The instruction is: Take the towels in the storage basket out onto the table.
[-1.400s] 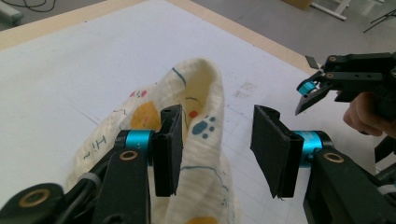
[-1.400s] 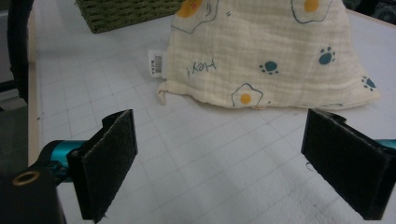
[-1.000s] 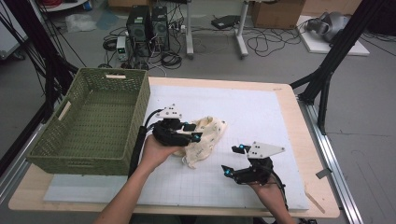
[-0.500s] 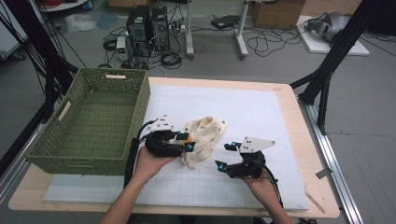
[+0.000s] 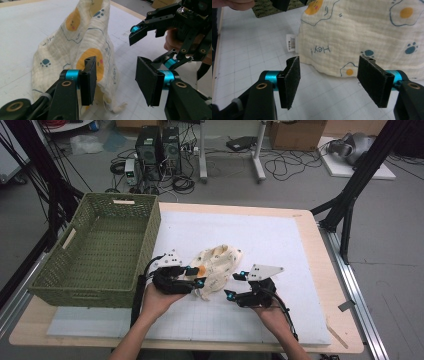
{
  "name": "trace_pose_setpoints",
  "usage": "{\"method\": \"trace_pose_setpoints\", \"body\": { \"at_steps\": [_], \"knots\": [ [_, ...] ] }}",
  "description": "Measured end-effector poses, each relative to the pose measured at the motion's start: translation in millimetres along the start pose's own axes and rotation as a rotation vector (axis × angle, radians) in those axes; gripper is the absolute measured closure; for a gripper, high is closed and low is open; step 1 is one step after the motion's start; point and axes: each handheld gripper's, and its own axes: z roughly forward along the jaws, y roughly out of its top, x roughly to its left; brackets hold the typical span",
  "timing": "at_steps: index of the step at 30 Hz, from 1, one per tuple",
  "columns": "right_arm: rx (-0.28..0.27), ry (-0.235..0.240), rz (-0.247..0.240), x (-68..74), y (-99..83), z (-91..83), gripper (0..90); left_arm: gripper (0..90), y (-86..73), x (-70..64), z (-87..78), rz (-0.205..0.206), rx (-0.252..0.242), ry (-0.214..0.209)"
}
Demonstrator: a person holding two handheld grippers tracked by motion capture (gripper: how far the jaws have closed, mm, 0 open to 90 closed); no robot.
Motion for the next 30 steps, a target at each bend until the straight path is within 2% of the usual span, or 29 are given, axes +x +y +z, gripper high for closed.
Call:
{"method": "trace_pose_setpoints", "body": {
  "at_steps": [10,20,25,30],
  "knots": [
    [0.029,0.005,-0.002,-3.0,-0.7,12.5,37.7,51.0,-3.6,1.1,-1.9,0.002,-0.002,0.013],
    [0.060,0.015,0.006,-4.5,-0.6,32.1,43.2,50.1,-4.2,1.4,-3.8,0.007,-0.003,0.026],
    [0.091,0.008,-0.001,-4.7,-1.2,42.4,49.0,50.0,-4.7,2.2,-3.4,0.007,0.003,0.029],
    [0.135,0.003,-0.010,-4.7,-2.5,50.6,61.2,50.0,-4.8,1.8,-3.6,0.009,0.005,0.031]
  ]
}}
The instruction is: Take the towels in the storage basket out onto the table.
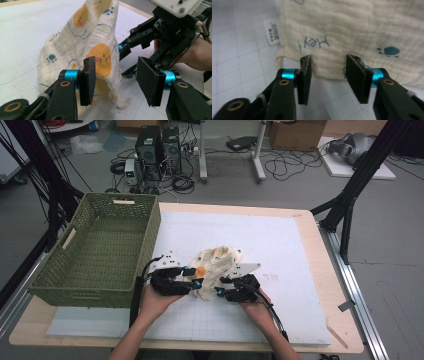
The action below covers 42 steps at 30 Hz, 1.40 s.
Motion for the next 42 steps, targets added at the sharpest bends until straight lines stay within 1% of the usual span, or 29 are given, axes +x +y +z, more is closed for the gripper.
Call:
{"method": "trace_pose_setpoints", "body": {
  "at_steps": [2,4,5,6,7,8,10,13,16,21,24,26,30,33,34,36,38,40,42],
  "knots": [
    [0.019,0.000,-0.012,0.4,-0.2,2.0,67.4,49.8,-0.1,0.1,-0.2,0.000,0.000,0.001],
    [0.026,-0.011,-0.026,0.3,0.0,2.4,74.1,49.7,-0.3,0.4,-0.7,0.002,0.002,0.004],
    [0.029,-0.009,-0.027,-0.2,0.0,2.1,78.8,49.7,-0.5,0.8,-0.8,0.001,0.001,0.003],
    [0.033,0.007,-0.028,-1.4,-0.2,1.9,83.1,49.7,-0.7,0.9,-0.9,-0.003,-0.001,0.004],
    [0.030,0.016,-0.026,-2.1,-0.6,2.0,85.3,49.6,-0.7,0.9,-1.0,-0.002,-0.002,0.004],
    [0.032,0.021,-0.029,-2.0,-0.5,1.7,86.4,49.6,-0.7,0.9,-1.0,-0.002,-0.003,0.005],
    [0.040,0.017,-0.046,-1.1,0.3,0.4,88.2,49.6,-0.6,1.1,-1.2,-0.001,-0.003,0.007],
    [0.041,0.027,-0.055,-1.7,0.3,-3.0,88.6,49.5,-0.5,1.0,-1.6,0.000,-0.006,0.007],
    [0.023,0.035,-0.058,-2.0,0.2,-10.1,88.6,49.4,-0.5,1.5,-2.5,-0.001,-0.007,0.009],
    [0.003,0.032,-0.071,-4.0,-3.7,-32.5,88.6,49.2,-0.6,3.6,-5.9,-0.009,-0.020,0.014],
    [-0.009,0.020,-0.060,-7.7,-8.1,-49.0,88.6,49.0,-0.7,4.1,-5.8,-0.011,-0.019,0.018],
    [-0.012,0.010,-0.061,-10.4,-11.4,-59.4,88.6,49.0,-0.8,3.5,-4.5,-0.011,-0.016,0.018],
    [-0.007,-0.012,-0.058,-14.6,-20.2,-80.2,88.6,49.0,-1.7,3.0,-1.8,-0.010,-0.009,0.020],
    [-0.012,-0.024,-0.049,-18.8,-28.0,-95.1,88.6,49.0,-2.5,3.7,0.9,-0.013,-0.004,0.021],
    [-0.012,-0.021,-0.042,-19.7,-30.5,-99.7,88.6,49.0,-3.0,3.7,1.7,-0.013,-0.003,0.024],
    [-0.005,-0.030,-0.044,-21.6,-35.1,-108.7,88.7,49.1,-4.0,3.3,3.8,-0.012,0.003,0.022],
    [-0.009,-0.046,-0.039,-24.1,-39.2,-117.6,88.6,49.1,-5.1,3.1,6.3,-0.013,0.010,0.022],
    [-0.012,-0.053,-0.032,-26.8,-42.1,-125.4,88.6,49.3,-6.0,2.4,8.6,-0.010,0.017,0.020],
    [-0.003,-0.070,-0.031,-30.0,-47.6,-134.5,88.7,49.6,-6.8,1.8,9.8,-0.002,0.023,0.023]
  ]
}}
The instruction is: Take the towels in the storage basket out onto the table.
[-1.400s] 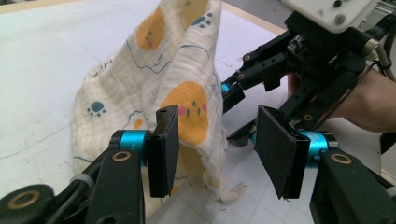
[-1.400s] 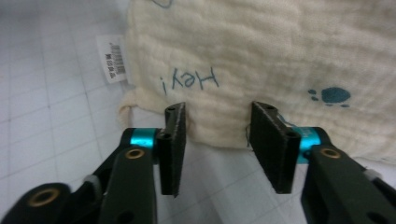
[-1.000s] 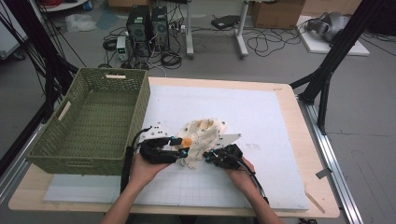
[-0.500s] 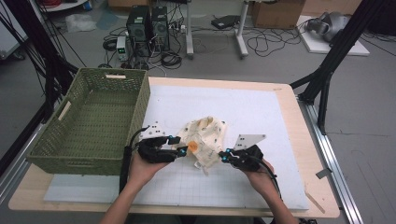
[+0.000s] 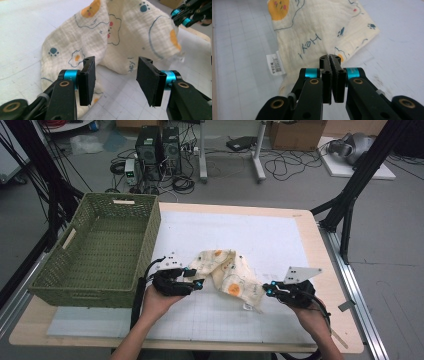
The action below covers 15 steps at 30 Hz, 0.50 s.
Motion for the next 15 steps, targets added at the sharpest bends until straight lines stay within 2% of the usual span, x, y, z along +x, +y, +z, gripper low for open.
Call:
{"method": "trace_pose_setpoints", "body": {
  "at_steps": [3,8,11,15],
  "knots": [
    [0.020,-0.019,0.021,-6.1,-10.4,-6.9,88.6,49.8,-0.8,0.1,2.2,-0.005,0.006,0.001],
    [0.058,-0.038,0.053,-12.9,-27.8,-7.7,88.3,50.4,-1.8,-1.3,5.1,-0.002,0.013,-0.003],
    [0.024,-0.035,0.072,-12.2,-30.3,-8.4,81.4,50.9,-3.3,-1.6,7.5,0.002,0.026,-0.005],
    [-0.017,-0.014,0.067,-6.7,-25.7,-6.7,71.7,52.5,-5.0,-0.5,10.2,0.005,0.044,0.006]
  ]
}}
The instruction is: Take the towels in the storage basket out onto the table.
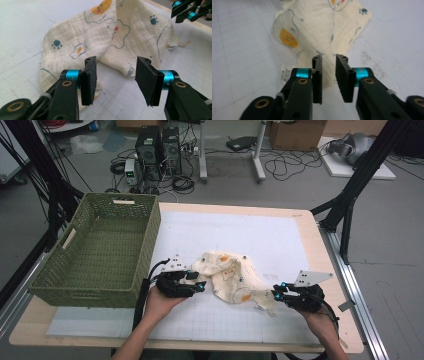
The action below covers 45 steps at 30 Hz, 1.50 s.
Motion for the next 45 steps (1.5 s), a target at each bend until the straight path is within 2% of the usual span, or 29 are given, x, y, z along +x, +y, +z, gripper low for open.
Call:
{"method": "trace_pose_setpoints", "body": {
  "at_steps": [2,5,8,12,15,18,19,21,24,25,28,31,32,33,35,38,42,45],
  "knots": [
    [-0.005,0.018,-0.015,3.9,1.1,5.0,69.0,54.4,-0.9,1.4,0.8,0.004,0.016,0.003],
    [0.023,0.027,-0.039,9.1,0.8,14.1,65.8,56.9,-2.7,2.6,3.6,0.005,0.039,0.016],
    [0.043,0.039,-0.038,9.7,-0.5,20.2,64.8,57.2,-4.4,6.3,7.9,-0.006,0.061,0.043],
    [0.053,0.039,-0.028,7.4,-2.2,23.0,63.5,59.0,-6.2,13.0,14.0,-0.042,0.065,0.066],
    [0.067,0.046,-0.025,6.0,-3.2,26.0,62.9,60.0,-8.9,18.0,20.6,-0.061,0.108,0.090],
    [0.078,0.049,-0.028,5.5,-3.1,28.9,62.6,60.9,-11.4,20.6,26.0,-0.058,0.153,0.124],
    [0.082,0.051,-0.028,5.7,-3.0,29.9,62.5,61.6,-11.8,20.8,27.1,-0.061,0.152,0.133],
    [0.093,0.056,-0.032,5.2,-3.1,32.3,62.4,67.0,-11.0,20.6,28.3,-0.051,0.154,0.157],
    [0.108,0.059,-0.035,4.2,-3.3,35.8,62.5,84.7,-8.0,21.6,30.4,-0.035,0.163,0.181],
    [0.109,0.059,-0.034,3.5,-3.3,36.3,62.5,86.5,-6.1,22.6,30.8,-0.029,0.166,0.193],
    [0.109,0.060,-0.027,2.1,-3.5,36.4,62.7,87.5,1.5,26.4,31.7,-0.027,0.141,0.229],
    [0.110,0.057,-0.019,0.3,-4.2,35.8,62.9,87.5,11.6,32.2,31.9,-0.049,0.090,0.267],
    [0.107,0.059,-0.017,-0.3,-4.5,35.7,62.9,87.5,15.4,34.2,32.2,-0.065,0.073,0.283],
    [0.110,0.059,-0.013,-0.7,-4.7,35.6,62.9,87.4,17.8,36.4,31.9,-0.081,0.031,0.303],
    [0.111,0.061,-0.009,-1.2,-5.2,36.0,62.8,87.2,21.3,43.8,32.1,-0.148,-0.014,0.319],
    [0.113,0.060,-0.012,-1.1,-5.0,35.8,62.8,81.9,21.3,48.6,35.0,-0.203,-0.029,0.296],
    [0.085,0.055,-0.008,-1.5,-4.8,31.1,62.5,71.1,21.5,42.5,33.3,-0.160,0.002,0.281],
    [0.053,0.051,0.001,-1.7,-4.6,26.0,62.5,68.1,20.4,37.6,26.8,-0.146,-0.022,0.262]
  ]
}}
